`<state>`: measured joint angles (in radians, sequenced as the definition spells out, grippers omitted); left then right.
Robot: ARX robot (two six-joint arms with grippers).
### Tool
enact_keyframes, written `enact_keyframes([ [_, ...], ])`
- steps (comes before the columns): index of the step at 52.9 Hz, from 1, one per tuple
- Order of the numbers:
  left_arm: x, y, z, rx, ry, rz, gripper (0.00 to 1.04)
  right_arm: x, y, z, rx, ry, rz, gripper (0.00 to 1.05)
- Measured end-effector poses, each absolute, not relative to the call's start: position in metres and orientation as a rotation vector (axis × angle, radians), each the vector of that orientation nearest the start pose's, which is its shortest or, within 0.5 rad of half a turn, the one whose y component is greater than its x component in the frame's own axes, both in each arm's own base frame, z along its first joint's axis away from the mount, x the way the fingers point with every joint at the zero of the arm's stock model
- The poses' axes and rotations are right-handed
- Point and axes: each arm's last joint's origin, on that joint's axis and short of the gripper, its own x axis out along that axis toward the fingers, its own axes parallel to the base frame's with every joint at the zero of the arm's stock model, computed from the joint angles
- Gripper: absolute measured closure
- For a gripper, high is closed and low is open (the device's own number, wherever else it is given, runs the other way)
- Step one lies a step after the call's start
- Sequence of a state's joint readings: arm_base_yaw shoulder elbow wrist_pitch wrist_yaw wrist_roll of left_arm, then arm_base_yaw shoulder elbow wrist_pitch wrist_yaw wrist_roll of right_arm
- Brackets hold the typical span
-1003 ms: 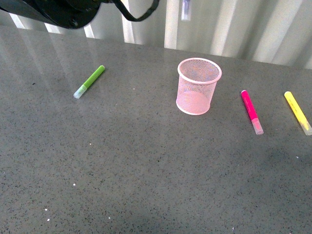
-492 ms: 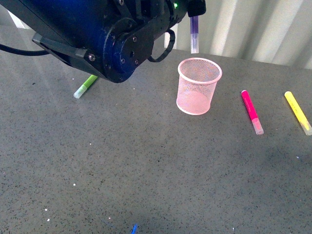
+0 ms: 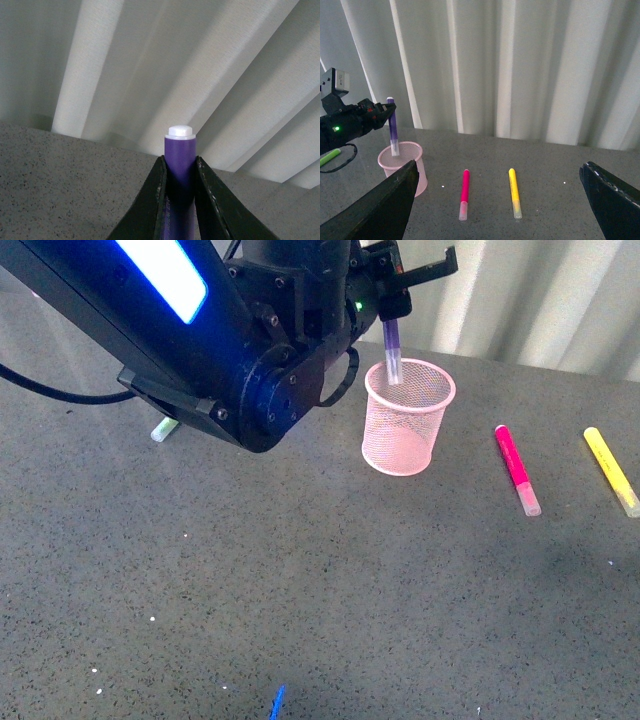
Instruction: Insert purple and pink pens into pink cup
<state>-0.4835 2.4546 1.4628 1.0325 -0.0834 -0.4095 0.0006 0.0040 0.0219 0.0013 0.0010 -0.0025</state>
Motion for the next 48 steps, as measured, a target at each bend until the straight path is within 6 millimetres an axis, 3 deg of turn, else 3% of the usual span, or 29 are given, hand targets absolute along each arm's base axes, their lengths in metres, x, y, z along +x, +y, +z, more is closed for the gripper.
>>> enact_keyframes([
  [13,0.445,-0.238,0.100,-0.426,0.051,-0.411,0.92,0.097,0.000,0.171,-0.002,-0.019,0.000,0.07],
  [20,0.444,-0.237,0.098,-0.422,0.059,-0.420,0.70,0.097,0.000,0.171,-0.002,-0.019,0.000,0.07],
  [32,0.439,-0.230,0.094,-0.414,0.075,-0.415,0.17,0.097,0.000,0.171,-0.002,-0.019,0.000,0.07],
  [35,0.437,-0.228,0.097,-0.413,0.079,-0.422,0.09,0.097,0.000,0.171,-0.002,-0.019,0.000,0.07],
  [37,0.436,-0.226,0.098,-0.410,0.087,-0.430,0.05,0.097,0.000,0.171,-0.002,-0.019,0.000,0.07],
  [44,0.424,-0.216,0.119,-0.383,0.145,-0.486,0.07,0.097,0.000,0.171,-0.002,-0.019,0.000,0.07],
  [48,0.408,-0.202,0.145,-0.358,0.170,-0.555,0.07,0.097,0.000,0.171,-0.002,-0.019,0.000,0.07],
])
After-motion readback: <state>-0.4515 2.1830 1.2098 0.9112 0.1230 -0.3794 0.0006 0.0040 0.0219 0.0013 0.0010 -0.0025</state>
